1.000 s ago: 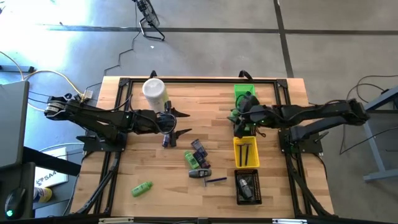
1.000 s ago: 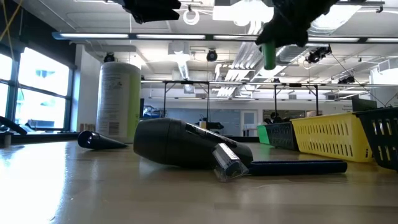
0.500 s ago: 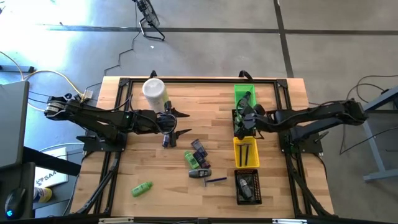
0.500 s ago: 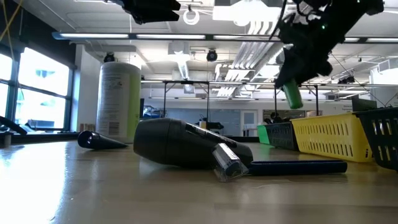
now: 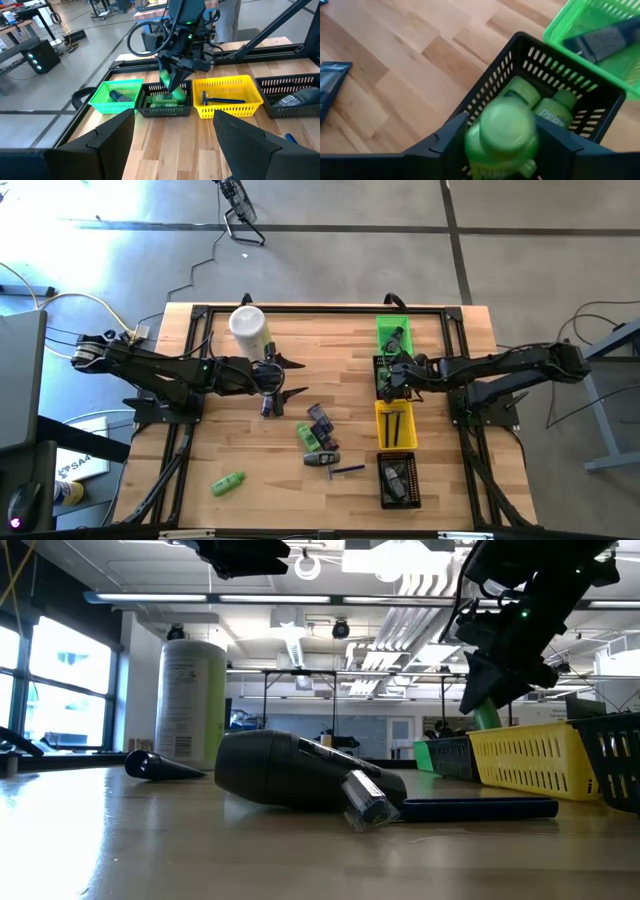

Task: Pick & Place Travel size toiletries
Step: Put the green shampoo into the top black basket, then put the blue shave cream into the green basket

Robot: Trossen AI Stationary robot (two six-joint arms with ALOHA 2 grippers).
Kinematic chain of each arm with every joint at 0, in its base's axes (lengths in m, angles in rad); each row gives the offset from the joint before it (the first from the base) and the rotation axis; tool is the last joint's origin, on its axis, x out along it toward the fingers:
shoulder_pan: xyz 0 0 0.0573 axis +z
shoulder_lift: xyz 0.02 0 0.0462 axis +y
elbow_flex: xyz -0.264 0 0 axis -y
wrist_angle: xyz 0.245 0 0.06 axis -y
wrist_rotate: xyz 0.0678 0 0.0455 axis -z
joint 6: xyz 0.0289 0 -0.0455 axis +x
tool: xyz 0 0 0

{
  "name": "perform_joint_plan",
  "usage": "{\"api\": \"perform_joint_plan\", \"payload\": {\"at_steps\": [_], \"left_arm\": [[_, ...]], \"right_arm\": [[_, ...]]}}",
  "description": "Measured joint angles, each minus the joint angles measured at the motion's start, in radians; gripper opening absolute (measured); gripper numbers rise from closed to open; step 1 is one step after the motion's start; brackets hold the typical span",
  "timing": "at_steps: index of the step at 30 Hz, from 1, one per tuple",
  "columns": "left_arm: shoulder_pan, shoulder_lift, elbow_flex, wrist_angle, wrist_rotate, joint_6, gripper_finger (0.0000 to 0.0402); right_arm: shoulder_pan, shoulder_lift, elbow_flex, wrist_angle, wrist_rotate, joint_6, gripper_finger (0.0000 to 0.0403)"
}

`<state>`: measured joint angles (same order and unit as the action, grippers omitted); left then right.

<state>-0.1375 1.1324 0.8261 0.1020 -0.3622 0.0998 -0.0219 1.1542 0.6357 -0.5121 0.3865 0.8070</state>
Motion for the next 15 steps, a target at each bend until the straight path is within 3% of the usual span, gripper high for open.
{"api": "perform_joint_plan", "payload": {"at_steps": [8, 15], "left_arm": [[0.000, 0.000, 0.000, 0.000, 0.000, -0.002, 0.0264], [0.000, 0.000, 0.000, 0.000, 0.000, -0.002, 0.0265]], "right_arm": [[-0.001, 0.000, 0.000, 0.003, 0.105, -0.024, 0.0264], [-0.001, -0.021, 0.000, 0.109, 0.173, -0.089, 0.0263]]}}
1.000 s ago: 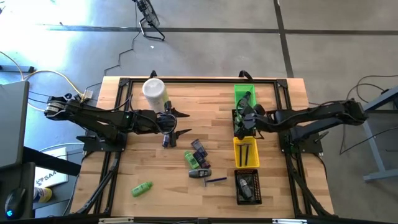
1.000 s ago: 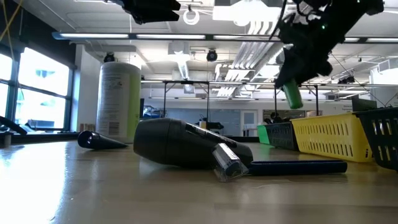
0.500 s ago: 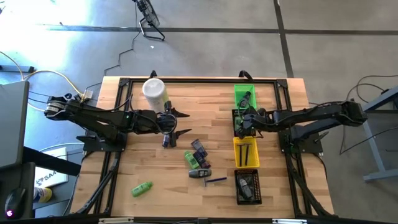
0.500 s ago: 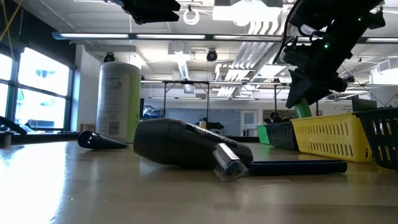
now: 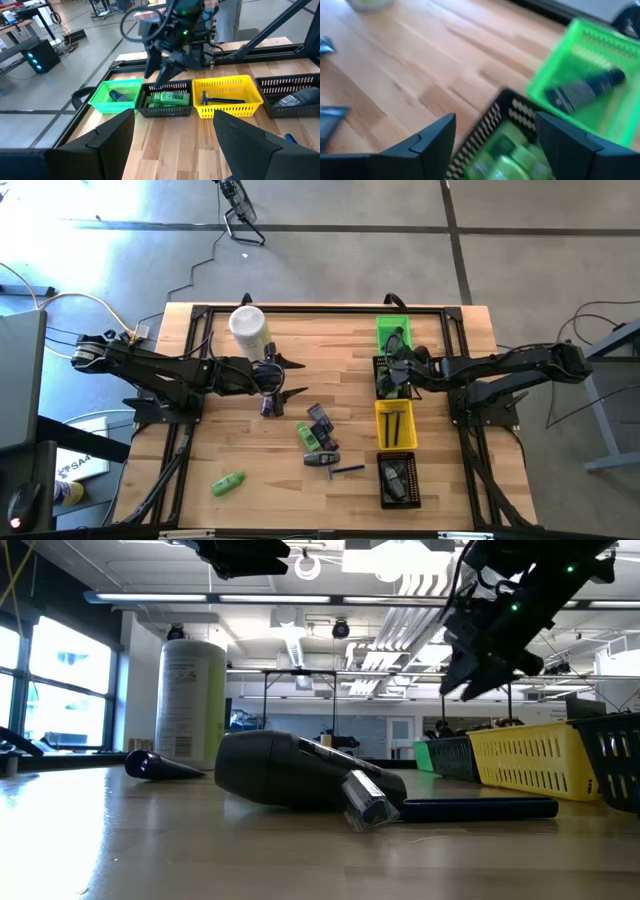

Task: Pick & Place Travel size toiletries
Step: Put the blue shave cream into the green basket

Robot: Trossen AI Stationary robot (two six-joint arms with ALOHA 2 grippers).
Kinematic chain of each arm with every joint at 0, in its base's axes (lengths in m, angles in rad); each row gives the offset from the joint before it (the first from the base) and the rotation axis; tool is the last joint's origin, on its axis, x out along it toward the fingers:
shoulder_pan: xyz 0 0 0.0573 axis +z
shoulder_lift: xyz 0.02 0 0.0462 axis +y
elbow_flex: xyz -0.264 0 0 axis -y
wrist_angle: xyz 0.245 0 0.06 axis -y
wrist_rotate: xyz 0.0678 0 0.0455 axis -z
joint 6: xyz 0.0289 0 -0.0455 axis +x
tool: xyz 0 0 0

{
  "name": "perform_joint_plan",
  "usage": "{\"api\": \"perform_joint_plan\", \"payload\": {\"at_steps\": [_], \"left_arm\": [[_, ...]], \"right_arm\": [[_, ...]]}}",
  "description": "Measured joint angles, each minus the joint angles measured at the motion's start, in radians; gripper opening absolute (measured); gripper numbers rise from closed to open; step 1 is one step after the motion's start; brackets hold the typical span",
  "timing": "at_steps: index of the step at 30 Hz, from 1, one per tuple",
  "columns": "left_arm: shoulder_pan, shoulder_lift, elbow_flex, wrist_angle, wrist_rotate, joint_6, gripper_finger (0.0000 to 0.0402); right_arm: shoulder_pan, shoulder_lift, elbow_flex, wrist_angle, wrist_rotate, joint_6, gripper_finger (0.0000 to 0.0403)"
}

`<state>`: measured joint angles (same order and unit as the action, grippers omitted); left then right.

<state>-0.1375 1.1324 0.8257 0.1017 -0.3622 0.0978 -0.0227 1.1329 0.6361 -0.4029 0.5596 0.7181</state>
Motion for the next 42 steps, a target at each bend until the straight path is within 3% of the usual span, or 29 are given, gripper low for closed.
{"api": "perform_joint_plan", "payload": {"at_steps": [9, 17, 30, 42], "left_arm": [[0.000, 0.000, 0.000, -0.008, 0.000, -0.004, 0.0265], [0.000, 0.000, 0.000, -0.008, 0.000, -0.004, 0.0265], [0.000, 0.000, 0.000, 0.009, 0.001, -0.004, 0.0265], [0.000, 0.000, 0.000, -0.118, 0.042, -0.164, 0.0264]], "right_arm": [[0.004, -0.033, 0.000, 0.314, -0.076, -0.205, 0.0209], [0.018, -0.040, 0.000, 0.474, -0.115, -0.324, 0.0153], [0.101, -0.031, 0.000, 0.577, -0.122, -0.460, 0.0056], [0.143, -0.029, 0.000, 0.572, -0.122, -0.460, 0.0030]]}}
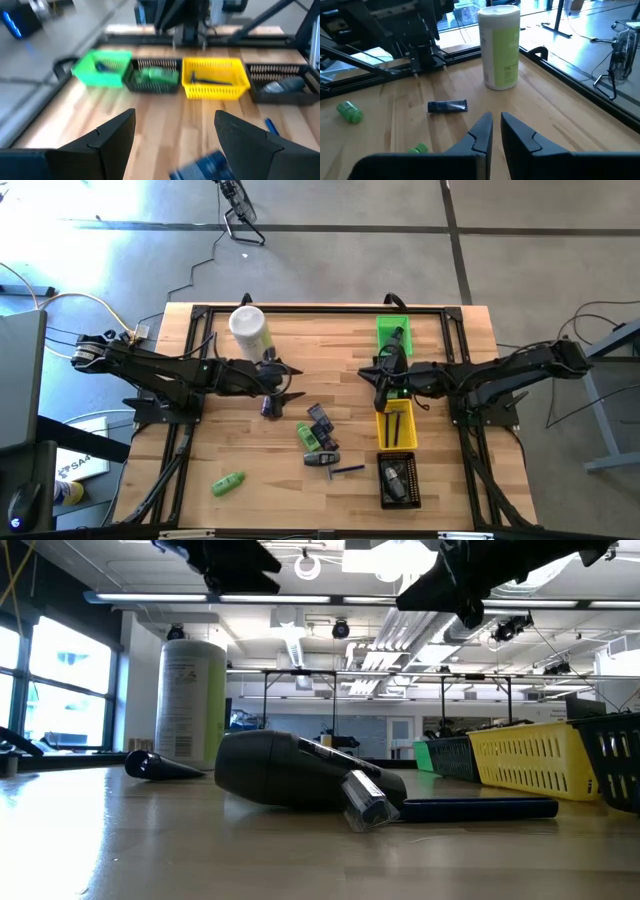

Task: Pick & Place Travel size toiletries
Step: Put the blue shave cream into the green basket

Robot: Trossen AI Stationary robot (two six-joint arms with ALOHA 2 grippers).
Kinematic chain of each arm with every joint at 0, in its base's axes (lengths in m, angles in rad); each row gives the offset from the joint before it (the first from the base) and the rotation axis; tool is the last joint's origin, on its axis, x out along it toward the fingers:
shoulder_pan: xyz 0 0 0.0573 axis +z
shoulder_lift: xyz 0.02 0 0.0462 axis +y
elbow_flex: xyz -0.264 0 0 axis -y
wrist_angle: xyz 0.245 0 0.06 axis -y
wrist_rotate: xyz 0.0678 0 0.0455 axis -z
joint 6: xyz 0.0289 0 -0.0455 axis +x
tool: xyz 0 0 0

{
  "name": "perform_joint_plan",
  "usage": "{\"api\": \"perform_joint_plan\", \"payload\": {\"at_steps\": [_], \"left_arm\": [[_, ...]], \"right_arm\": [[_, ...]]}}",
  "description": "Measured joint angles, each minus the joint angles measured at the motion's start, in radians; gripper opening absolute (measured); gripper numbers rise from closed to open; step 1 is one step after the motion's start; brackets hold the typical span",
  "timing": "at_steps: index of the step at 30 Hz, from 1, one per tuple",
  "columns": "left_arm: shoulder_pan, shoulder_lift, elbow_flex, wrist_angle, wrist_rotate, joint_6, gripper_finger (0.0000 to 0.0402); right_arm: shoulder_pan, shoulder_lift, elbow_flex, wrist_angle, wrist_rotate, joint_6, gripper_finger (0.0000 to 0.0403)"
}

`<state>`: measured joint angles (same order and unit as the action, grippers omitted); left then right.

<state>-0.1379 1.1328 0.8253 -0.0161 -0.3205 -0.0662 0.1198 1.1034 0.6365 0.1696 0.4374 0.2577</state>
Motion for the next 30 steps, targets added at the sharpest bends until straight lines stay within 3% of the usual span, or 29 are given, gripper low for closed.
{"api": "perform_joint_plan", "payload": {"at_steps": [17, 30], "left_arm": [[0.000, 0.002, 0.000, -0.545, 0.065, -0.628, 0.0264], [0.000, 0.181, -0.001, -0.704, -0.004, -0.915, 0.0264]], "right_arm": [[0.005, 0.000, 0.000, -0.001, 0.000, -0.001, 0.0029], [0.005, 0.000, 0.000, -0.009, 0.000, -0.001, 0.0029]]}}
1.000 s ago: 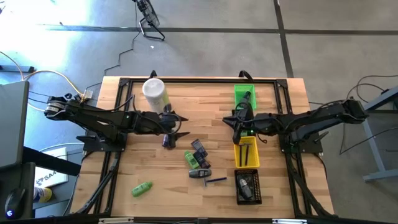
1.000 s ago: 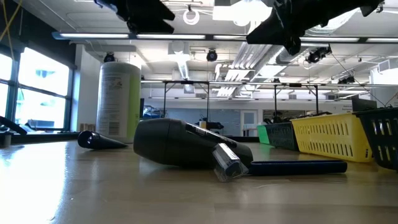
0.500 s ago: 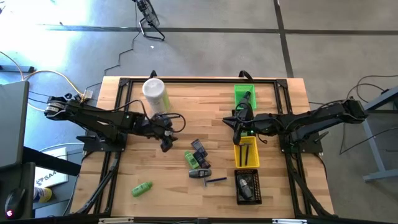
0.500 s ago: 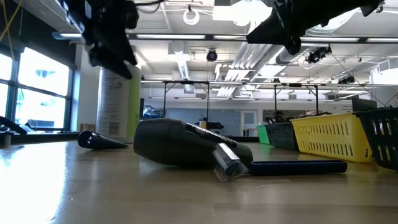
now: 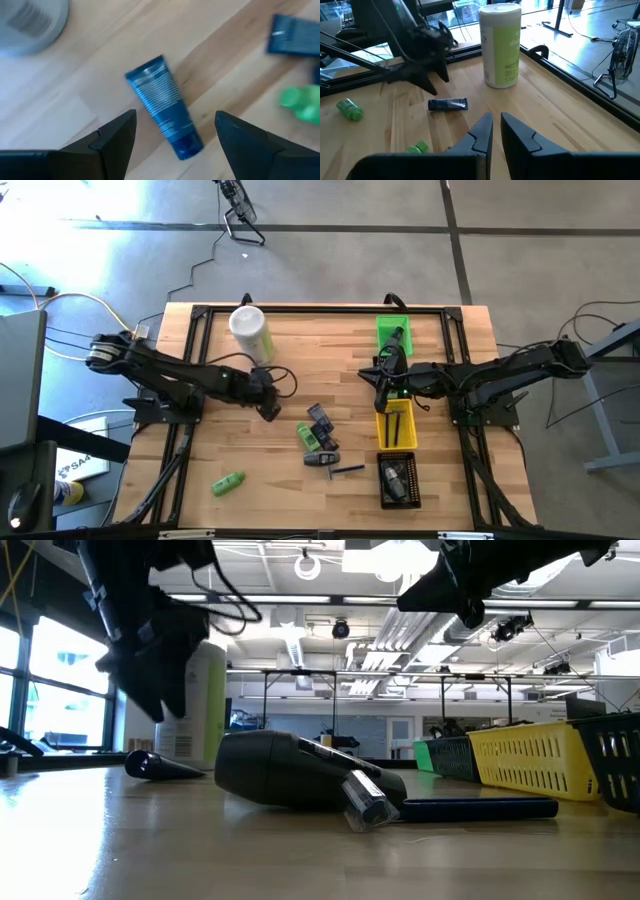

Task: Pick & Place Travel size toiletries
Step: Put the blue shave cream into the green basket

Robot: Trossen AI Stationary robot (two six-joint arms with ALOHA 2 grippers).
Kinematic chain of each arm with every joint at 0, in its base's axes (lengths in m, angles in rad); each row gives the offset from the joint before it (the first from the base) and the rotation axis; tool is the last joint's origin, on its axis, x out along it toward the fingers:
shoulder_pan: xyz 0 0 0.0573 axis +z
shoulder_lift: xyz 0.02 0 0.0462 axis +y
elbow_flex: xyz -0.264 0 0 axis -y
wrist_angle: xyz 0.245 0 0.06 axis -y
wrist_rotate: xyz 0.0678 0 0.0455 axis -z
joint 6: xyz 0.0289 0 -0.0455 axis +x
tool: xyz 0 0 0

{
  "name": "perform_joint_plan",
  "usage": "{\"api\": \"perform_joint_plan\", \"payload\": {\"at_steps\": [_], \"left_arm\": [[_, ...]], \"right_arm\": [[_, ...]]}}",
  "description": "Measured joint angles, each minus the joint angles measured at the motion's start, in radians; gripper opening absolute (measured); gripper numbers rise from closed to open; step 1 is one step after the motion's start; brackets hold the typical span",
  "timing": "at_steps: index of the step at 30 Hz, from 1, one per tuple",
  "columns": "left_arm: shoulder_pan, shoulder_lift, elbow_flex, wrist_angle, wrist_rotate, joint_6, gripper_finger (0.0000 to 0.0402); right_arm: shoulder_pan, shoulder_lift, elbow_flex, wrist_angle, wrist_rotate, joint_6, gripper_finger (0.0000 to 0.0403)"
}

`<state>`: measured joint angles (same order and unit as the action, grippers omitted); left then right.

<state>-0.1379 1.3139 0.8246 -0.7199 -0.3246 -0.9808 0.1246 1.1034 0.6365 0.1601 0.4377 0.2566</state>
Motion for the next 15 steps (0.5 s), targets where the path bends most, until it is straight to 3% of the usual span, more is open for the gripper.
{"api": "perform_joint_plan", "payload": {"at_steps": [7, 15], "left_arm": [[0.000, 0.130, 0.000, -0.019, 0.006, -0.117, 0.0264], [0.000, 0.226, 0.001, 0.049, 0.054, -0.126, 0.0264]], "right_arm": [[0.000, 0.000, 0.000, -0.019, 0.000, 0.000, 0.0029], [0.000, 0.000, 0.000, -0.030, 0.000, -0.001, 0.0029]]}}
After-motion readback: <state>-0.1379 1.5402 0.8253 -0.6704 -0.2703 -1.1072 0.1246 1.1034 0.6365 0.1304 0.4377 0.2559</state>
